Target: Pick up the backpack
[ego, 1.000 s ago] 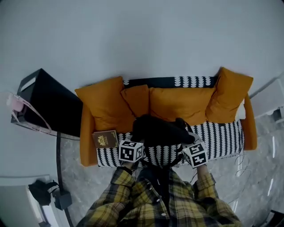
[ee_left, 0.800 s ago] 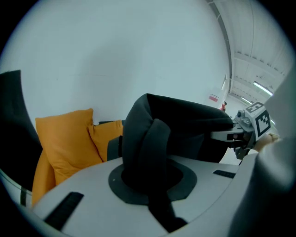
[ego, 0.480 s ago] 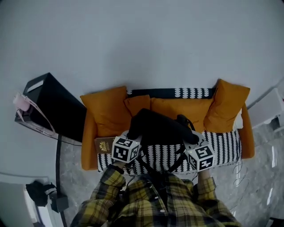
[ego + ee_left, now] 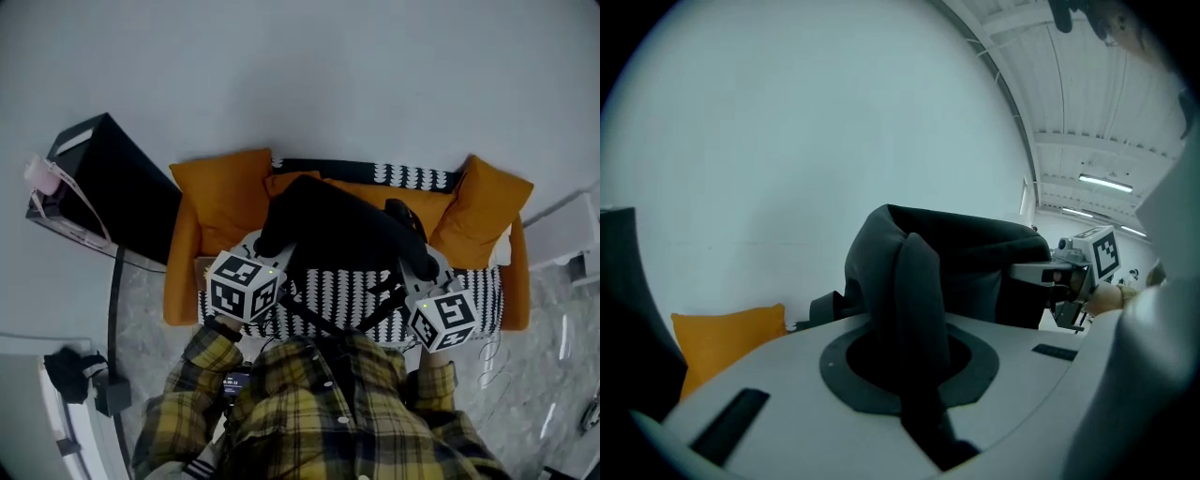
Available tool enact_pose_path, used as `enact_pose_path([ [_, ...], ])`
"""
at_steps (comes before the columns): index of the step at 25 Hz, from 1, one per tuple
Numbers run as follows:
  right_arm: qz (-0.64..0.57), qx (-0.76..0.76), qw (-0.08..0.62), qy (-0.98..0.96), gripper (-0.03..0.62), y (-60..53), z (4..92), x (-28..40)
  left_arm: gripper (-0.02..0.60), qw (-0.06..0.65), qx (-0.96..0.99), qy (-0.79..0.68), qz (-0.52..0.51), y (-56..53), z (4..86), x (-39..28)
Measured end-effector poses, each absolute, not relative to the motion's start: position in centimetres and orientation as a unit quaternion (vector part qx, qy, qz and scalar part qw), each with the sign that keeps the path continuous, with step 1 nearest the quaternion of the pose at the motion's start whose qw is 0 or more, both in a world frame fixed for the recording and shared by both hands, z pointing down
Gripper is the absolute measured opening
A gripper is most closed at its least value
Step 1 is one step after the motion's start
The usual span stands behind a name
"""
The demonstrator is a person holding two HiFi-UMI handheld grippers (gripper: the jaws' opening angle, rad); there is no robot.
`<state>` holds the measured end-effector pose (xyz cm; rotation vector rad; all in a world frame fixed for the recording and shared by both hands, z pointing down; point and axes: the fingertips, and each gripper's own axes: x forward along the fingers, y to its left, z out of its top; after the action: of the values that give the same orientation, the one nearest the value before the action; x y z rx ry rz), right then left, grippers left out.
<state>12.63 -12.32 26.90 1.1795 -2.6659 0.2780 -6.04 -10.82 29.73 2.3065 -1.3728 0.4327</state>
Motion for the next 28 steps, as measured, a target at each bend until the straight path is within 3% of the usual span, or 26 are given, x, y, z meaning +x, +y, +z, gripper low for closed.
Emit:
enact_pose_path([
  [28, 0.114, 0.420, 0.105, -0.894, 0.028, -9.9, 27.8, 12.8, 0.037, 0.207, 0.837, -0.477, 0.170, -8.6, 30.3, -5.8],
])
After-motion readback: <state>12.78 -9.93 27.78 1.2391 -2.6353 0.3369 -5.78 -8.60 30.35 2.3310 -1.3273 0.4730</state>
